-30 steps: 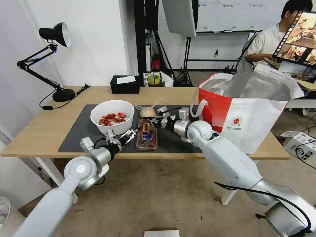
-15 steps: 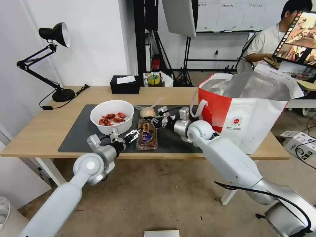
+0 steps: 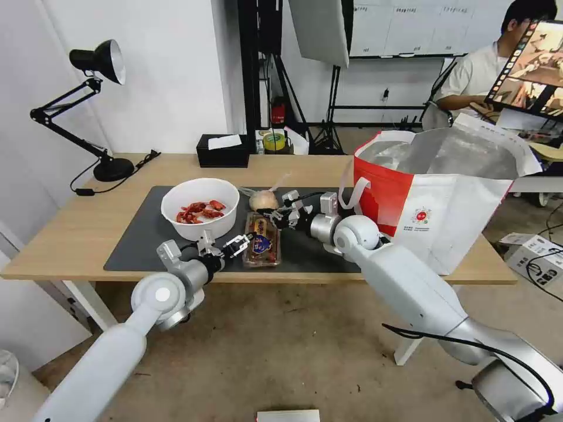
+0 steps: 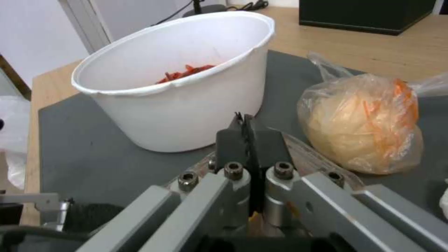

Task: Pick up the trash from the table and place it into the takeout bag.

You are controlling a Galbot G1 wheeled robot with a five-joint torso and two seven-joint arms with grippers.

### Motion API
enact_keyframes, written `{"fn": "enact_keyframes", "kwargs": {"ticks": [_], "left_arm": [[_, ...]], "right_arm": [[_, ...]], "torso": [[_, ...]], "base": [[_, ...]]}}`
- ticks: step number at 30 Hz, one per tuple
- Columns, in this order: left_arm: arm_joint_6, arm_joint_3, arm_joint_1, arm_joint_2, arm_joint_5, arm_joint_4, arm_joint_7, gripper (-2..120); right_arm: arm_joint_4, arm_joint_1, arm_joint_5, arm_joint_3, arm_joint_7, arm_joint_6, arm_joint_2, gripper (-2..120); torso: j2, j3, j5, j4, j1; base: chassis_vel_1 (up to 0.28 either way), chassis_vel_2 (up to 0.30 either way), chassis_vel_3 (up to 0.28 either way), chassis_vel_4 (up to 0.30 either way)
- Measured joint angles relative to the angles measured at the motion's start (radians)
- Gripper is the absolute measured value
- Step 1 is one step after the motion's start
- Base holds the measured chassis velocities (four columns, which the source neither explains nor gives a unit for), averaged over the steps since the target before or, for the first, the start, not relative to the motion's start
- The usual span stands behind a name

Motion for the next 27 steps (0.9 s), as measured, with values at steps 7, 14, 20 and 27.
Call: {"fn": "enact_keyframes", "kwargs": {"ticks": [7,14,20,27], "left_arm": [[0.028,0.014,-0.026,0.001,-0.029,0.014,-0.005,100],[0.036,0.027,-0.049,0.001,-0.049,0.03,-0.008,100],[0.062,0.03,-0.052,0.002,-0.051,0.033,-0.007,100],[0.067,0.032,-0.052,0.005,-0.05,0.034,-0.007,91]], "right_arm": [[0.0,-0.002,0.001,0.0,-0.001,0.001,-0.002,0],[-0.001,-0.002,0.002,0.002,-0.001,0.002,-0.002,0],[-0.003,-0.002,0.002,0.003,-0.002,0.003,0.0,0],[-0.006,-0.003,0.002,0.004,-0.001,0.003,0.003,0]], "torso": [[0.0,0.0,0.0,0.0,0.0],[0.0,0.0,0.0,0.0,0.0],[0.0,0.0,0.0001,0.0,0.0],[0.0,0.0,0.0001,0.0003,0.0]], "base": [[0.0,0.0,0.0,0.0],[0.0,0.0,0.0,0.0],[0.0,0.0,0.0,0.0],[0.0,0.0,0.0,0.0]]}}
